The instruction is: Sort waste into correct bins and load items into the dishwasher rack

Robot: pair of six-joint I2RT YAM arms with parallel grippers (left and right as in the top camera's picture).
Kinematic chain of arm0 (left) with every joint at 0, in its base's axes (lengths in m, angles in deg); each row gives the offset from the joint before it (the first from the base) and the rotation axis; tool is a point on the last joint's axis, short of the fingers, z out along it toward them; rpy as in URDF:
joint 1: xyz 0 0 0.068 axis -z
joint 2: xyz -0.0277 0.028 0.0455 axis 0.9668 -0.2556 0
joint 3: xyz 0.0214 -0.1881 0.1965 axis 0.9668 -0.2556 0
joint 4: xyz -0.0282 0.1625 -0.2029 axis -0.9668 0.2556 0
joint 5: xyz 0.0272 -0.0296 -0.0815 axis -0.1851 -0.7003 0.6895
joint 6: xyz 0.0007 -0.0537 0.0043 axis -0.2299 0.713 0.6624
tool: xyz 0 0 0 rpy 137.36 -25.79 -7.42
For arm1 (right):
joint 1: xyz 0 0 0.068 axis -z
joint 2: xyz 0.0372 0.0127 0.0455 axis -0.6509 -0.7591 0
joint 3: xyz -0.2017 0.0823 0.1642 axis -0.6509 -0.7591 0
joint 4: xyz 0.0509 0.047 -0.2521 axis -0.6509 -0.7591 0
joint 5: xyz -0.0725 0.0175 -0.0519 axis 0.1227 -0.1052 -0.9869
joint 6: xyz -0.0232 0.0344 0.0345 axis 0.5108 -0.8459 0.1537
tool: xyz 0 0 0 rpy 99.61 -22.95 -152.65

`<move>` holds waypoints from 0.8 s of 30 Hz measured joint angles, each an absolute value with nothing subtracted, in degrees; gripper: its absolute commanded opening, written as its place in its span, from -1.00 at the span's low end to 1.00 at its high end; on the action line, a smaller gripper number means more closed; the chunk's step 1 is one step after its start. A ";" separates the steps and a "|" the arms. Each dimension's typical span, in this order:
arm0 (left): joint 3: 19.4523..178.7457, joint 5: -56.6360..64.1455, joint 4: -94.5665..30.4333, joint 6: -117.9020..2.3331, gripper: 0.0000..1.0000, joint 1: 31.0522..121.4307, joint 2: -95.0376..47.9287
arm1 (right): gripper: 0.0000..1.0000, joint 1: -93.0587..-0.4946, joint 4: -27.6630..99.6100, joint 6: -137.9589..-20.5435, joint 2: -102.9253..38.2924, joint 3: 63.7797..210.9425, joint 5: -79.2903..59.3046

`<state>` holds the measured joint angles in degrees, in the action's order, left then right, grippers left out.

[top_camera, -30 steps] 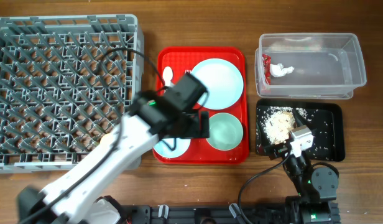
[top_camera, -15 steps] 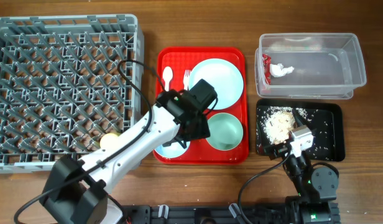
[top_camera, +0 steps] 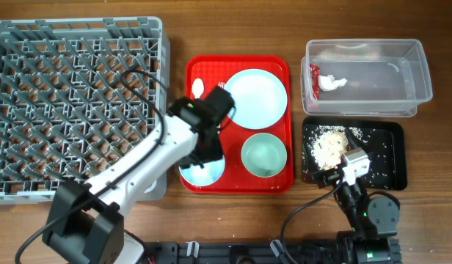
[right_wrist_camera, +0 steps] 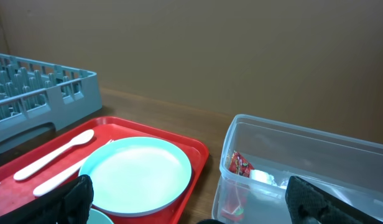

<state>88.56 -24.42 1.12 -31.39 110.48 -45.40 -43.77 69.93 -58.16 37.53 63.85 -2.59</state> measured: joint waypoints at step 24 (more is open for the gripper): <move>78.38 -29.34 -5.02 -32.90 -0.92 104.64 -40.64 | 0.99 -43.77 69.93 -58.16 37.53 63.85 -2.59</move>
